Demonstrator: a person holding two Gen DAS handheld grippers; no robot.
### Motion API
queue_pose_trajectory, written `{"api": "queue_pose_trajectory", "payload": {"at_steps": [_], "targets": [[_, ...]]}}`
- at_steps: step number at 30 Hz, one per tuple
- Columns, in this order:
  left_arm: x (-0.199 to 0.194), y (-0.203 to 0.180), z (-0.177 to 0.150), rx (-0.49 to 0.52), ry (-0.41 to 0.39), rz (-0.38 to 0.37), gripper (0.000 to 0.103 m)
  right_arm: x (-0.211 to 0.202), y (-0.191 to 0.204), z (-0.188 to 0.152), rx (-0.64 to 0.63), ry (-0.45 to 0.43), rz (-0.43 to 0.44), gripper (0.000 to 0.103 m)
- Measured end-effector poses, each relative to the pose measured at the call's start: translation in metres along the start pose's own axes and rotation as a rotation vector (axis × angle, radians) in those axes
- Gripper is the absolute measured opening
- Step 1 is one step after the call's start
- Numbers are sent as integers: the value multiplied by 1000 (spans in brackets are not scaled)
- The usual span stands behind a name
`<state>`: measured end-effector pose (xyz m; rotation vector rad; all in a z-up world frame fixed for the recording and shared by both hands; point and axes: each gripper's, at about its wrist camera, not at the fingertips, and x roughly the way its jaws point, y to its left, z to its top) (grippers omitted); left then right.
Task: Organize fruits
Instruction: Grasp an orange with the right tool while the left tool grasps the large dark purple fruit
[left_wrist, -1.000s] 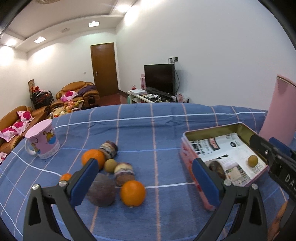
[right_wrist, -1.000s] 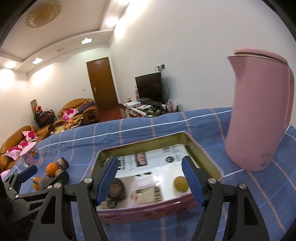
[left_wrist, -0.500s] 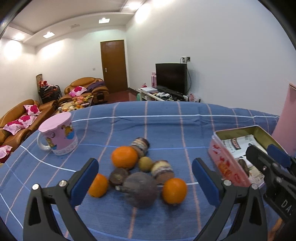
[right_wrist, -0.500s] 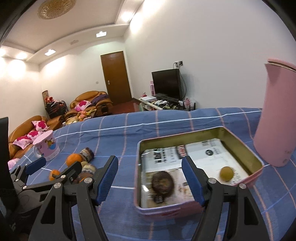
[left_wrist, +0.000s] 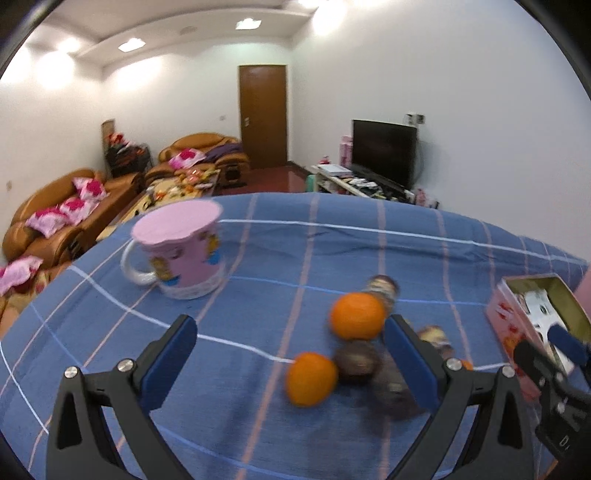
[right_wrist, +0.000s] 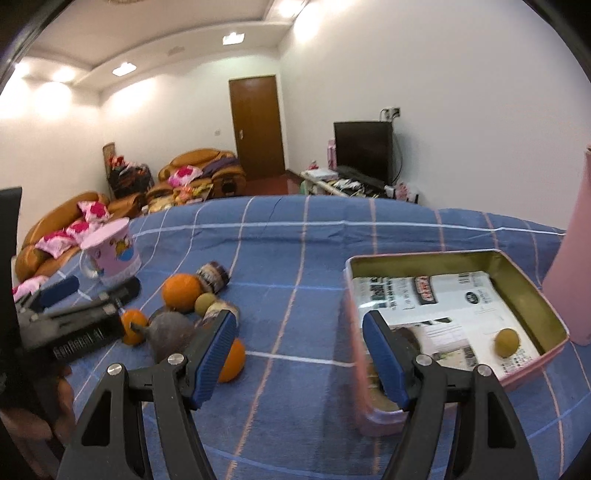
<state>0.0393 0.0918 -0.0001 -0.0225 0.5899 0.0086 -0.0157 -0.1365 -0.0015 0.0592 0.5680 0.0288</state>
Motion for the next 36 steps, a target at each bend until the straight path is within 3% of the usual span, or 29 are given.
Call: {"api": "queue_pose_trajectory", "payload": {"at_steps": [7,11,18,21,23,25,28,29,32,36], "targets": [[3,26,2,-49,16,-2,103,16,24,-2,-67,88,50,72],[2,28,1,-56,24,-51,103,35,35,-4,-89,190,55,72],[-2,19,1,-42,34,-147,101,44,39,-7,-77,241,85,61],[-4,11,0,-6,34,-190,95,50,37,-8,-58,276,123,53],[-5,3,-1,22,47,-231,88,51,38,-8,-60,284,124,52],[-7,-4,-3,53,52,-254,87,56,41,-10,-65,309,119,52],[-10,-16,-6,110,50,-282,87,59,43,-9,-68,311,120,49],[-10,-19,-6,126,48,-287,87,58,44,-9,-70,309,134,37],[-13,-26,-7,154,47,-309,87,54,45,-8,-72,294,135,37],[-13,-25,-8,149,56,-333,87,27,32,-7,-48,190,108,37]]}}
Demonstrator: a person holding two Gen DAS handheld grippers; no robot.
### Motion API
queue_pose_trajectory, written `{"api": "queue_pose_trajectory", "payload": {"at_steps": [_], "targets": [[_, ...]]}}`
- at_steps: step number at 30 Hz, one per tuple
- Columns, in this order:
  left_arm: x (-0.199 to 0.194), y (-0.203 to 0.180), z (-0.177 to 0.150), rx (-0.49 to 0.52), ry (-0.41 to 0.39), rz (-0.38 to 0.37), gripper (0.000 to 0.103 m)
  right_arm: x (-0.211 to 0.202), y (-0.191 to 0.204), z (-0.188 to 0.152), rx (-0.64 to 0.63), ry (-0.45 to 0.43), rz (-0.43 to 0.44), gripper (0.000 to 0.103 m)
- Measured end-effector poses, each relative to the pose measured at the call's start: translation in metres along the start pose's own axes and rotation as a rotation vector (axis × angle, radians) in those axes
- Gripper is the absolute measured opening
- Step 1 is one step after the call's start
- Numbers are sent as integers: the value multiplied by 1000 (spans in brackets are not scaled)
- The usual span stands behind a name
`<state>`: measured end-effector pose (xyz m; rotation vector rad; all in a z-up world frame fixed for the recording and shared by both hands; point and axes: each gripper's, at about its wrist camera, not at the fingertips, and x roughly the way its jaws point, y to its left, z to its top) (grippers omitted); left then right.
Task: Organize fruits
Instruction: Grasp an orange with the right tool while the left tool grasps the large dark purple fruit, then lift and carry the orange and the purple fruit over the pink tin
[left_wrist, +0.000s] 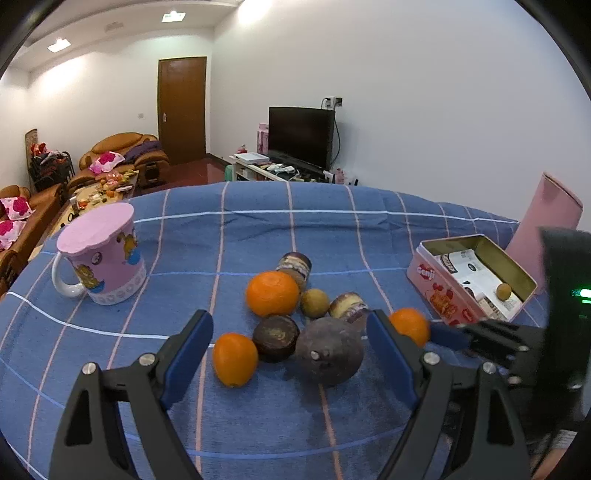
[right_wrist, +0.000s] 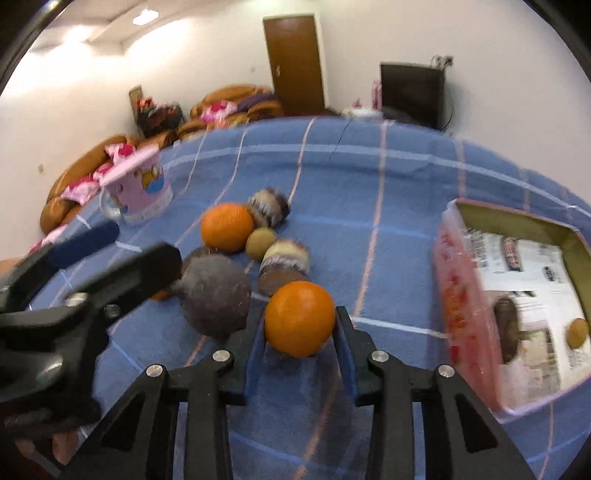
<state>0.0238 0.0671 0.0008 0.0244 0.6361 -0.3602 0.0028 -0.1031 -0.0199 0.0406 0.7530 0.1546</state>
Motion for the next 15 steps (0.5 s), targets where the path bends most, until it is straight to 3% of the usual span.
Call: {"api": "queue_pose_trajectory", "payload": {"at_steps": [6,10,15], "targets": [[7,-11,-4,21,39,-33,75,-38,-17,-11,24,-111,-59,38],[23,-27,-9,66,97,-12,57,-46,-22,-12,32,-148,-70,38],[40,-44,-15,118,168,47,56,-42,-25,-14,44,-128,-56,38]]}}
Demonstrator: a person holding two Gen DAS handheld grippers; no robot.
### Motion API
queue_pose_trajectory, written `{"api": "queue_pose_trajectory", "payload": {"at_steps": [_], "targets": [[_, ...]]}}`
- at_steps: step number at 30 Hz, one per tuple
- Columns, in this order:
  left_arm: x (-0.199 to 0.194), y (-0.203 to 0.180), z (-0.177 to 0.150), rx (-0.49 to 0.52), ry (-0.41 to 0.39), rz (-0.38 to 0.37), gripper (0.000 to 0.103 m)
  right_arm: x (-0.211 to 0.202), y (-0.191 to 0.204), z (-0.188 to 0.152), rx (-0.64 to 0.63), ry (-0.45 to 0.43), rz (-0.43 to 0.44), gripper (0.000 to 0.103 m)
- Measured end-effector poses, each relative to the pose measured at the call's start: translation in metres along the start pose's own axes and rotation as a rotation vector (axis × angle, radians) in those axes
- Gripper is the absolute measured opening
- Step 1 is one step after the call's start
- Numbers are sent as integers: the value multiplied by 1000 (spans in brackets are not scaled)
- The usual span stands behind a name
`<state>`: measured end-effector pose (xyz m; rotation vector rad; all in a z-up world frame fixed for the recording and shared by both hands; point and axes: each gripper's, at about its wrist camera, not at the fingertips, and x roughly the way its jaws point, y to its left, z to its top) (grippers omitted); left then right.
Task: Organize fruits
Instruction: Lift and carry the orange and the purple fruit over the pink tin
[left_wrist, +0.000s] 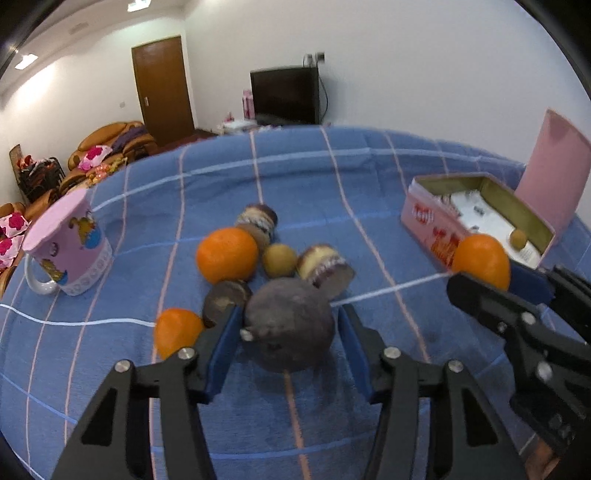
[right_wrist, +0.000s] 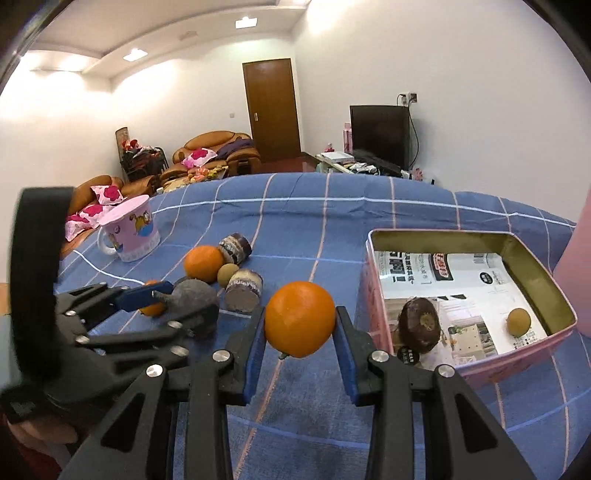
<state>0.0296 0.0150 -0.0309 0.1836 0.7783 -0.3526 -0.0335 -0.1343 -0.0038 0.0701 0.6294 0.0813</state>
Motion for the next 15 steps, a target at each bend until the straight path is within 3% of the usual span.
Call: {"api": "queue_pose_trajectory", "payload": {"at_steps": [7,15], "targets": [[3,-12,3,40,6,71,53,5,2,1,6,2,-2,38],[0,-10,3,35,-5,51,51,-5,2,1,-4,-47,-35,38]]}}
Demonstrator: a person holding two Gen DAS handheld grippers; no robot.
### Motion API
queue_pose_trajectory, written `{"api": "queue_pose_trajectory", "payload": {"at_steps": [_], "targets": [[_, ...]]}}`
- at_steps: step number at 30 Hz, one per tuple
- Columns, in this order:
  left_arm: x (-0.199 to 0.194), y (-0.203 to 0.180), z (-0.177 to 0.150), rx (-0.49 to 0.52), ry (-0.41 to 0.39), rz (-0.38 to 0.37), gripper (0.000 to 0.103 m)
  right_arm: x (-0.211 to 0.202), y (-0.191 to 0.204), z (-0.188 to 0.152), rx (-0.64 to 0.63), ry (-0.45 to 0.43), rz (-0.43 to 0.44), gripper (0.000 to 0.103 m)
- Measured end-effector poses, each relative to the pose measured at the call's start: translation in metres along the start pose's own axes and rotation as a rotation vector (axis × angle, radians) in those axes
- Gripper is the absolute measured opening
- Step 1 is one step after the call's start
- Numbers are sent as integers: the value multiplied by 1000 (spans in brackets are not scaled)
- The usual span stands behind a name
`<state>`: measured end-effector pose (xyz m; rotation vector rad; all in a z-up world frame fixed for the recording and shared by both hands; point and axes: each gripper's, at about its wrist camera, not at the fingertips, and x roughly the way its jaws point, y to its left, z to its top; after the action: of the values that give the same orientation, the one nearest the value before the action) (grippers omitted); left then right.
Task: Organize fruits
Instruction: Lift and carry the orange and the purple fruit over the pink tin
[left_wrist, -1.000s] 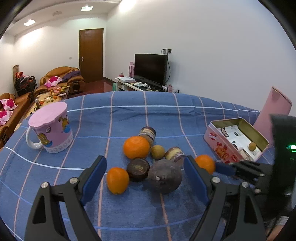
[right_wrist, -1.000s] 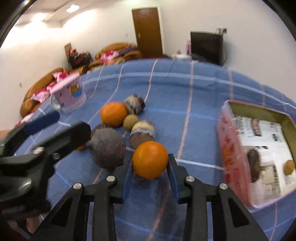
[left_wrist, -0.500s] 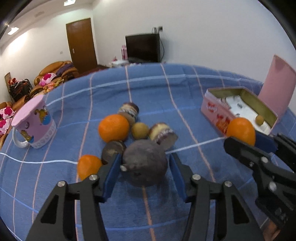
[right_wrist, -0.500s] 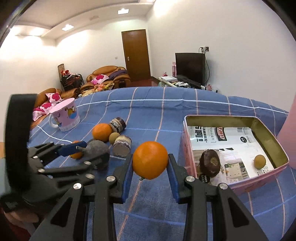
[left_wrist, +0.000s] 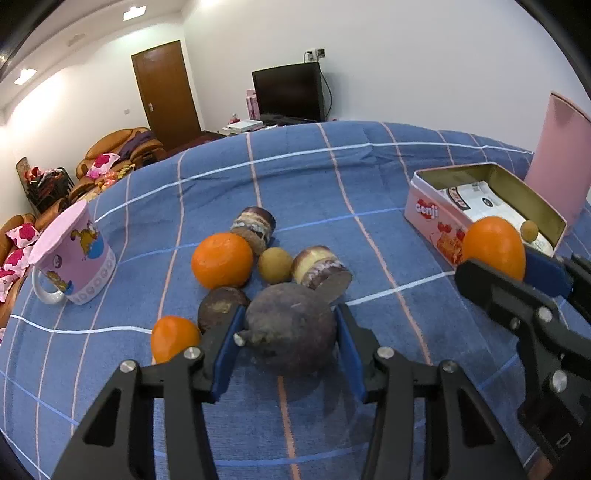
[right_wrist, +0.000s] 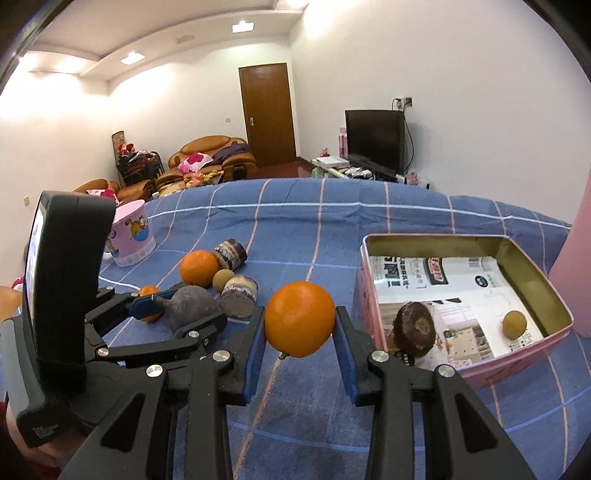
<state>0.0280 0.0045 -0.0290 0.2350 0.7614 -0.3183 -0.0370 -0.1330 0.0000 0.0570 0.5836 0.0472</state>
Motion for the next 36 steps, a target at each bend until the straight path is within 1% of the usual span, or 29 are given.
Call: {"api": "queue_pose_trajectory", "payload": {"at_steps": [5,9,11,13,17,20,23,28,32,36], "targets": [[-16,6,-1,-36,-83,2,51,-3,-5,3,21,-22,-8,38],[-28,8,0,-68,-152,14,51,-11,-9,5,34,-68,-22,38],[-33,8,1,-80,-192,29,51,-14,-11,7,30,-91,-30,38],[-37,7,1,-83,-215,53,51,-16,-10,8,24,-100,-35,38],[-40,7,2,-110,-241,70,51,-18,-9,8,12,-107,-37,38],[-41,8,2,-156,-252,95,51,-20,-9,10,-4,-122,-43,38],[-42,4,1,-185,-256,97,51,-23,-11,10,-6,-134,-46,38],[-46,-6,0,-202,-281,118,51,-27,-15,12,-13,-149,-50,38],[-49,-16,0,-208,-292,111,51,-30,-20,13,-30,-156,-48,38],[-49,-25,1,-212,-299,107,51,-32,-29,12,-53,-158,-71,38]]}}
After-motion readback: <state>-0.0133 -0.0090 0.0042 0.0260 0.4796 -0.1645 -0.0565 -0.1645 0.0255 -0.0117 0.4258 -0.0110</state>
